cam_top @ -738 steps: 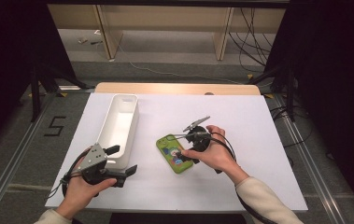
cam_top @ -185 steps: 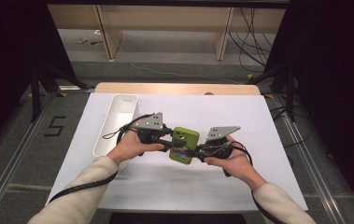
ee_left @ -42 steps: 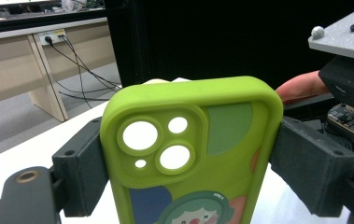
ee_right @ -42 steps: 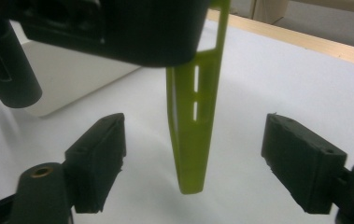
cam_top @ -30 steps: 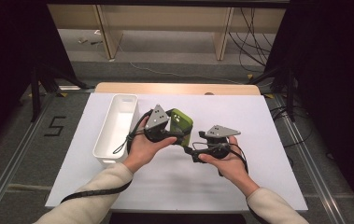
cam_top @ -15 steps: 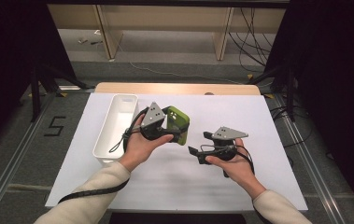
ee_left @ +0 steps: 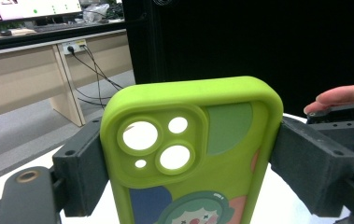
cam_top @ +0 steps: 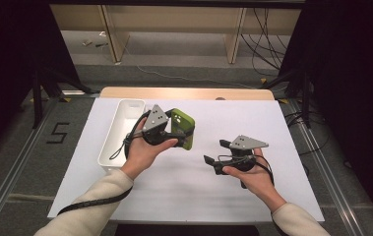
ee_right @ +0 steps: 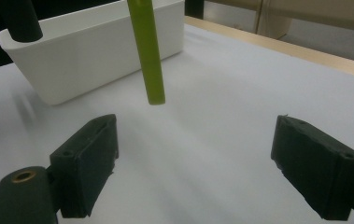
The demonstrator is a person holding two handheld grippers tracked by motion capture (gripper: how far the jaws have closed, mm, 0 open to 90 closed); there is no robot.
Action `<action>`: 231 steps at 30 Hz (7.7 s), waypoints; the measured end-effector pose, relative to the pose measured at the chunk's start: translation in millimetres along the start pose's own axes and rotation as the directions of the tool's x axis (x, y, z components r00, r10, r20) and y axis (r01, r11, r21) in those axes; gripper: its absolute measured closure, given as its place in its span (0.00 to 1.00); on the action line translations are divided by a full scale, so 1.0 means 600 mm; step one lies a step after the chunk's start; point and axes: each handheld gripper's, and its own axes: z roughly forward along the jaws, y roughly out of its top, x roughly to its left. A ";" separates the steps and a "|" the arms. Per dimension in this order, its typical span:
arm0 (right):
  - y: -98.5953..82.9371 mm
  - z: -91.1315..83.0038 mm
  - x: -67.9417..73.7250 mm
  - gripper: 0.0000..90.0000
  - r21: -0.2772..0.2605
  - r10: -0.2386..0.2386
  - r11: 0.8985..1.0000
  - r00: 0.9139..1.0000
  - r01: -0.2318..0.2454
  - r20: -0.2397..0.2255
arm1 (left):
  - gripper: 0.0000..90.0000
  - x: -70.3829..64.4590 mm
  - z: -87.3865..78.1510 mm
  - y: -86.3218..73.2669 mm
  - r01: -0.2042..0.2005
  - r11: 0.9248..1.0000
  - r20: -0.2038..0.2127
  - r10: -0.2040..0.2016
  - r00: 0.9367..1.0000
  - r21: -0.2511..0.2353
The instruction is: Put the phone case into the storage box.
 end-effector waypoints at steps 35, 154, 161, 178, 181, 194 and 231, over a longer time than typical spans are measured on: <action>-0.008 -0.016 -0.011 0.18 -0.003 0.010 1.000 1.000 -0.010 0.016 | 0.19 0.035 -0.032 0.017 0.026 1.000 -0.050 -0.026 0.998 -0.004; -0.014 -0.033 -0.020 0.20 -0.021 0.027 0.999 0.999 -0.027 0.018 | 0.19 0.132 -0.098 0.031 0.041 0.999 -0.213 -0.046 0.976 -0.030; -0.013 -0.036 -0.022 0.21 -0.021 0.024 1.000 1.000 -0.024 0.017 | 0.19 0.139 -0.101 0.029 0.046 0.999 -0.223 -0.051 0.973 -0.030; -0.028 -0.063 -0.035 0.21 -0.020 0.021 1.000 0.998 -0.020 0.053 | 0.19 0.157 -0.110 0.024 0.048 0.999 -0.260 -0.052 0.964 -0.022; -0.029 -0.066 -0.037 0.21 -0.020 0.019 1.000 0.998 -0.018 0.058 | 0.19 0.158 -0.112 0.023 0.050 0.998 -0.265 -0.055 0.963 -0.024; -0.035 -0.077 -0.041 0.20 -0.021 0.003 1.000 0.997 -0.002 0.081 | 0.19 0.174 -0.123 0.023 0.053 0.998 -0.296 -0.058 0.953 -0.024; -0.037 -0.077 -0.042 0.20 -0.015 0.008 1.000 0.996 -0.007 0.087 | 0.19 0.209 -0.112 0.016 0.061 0.998 -0.370 -0.059 0.927 -0.008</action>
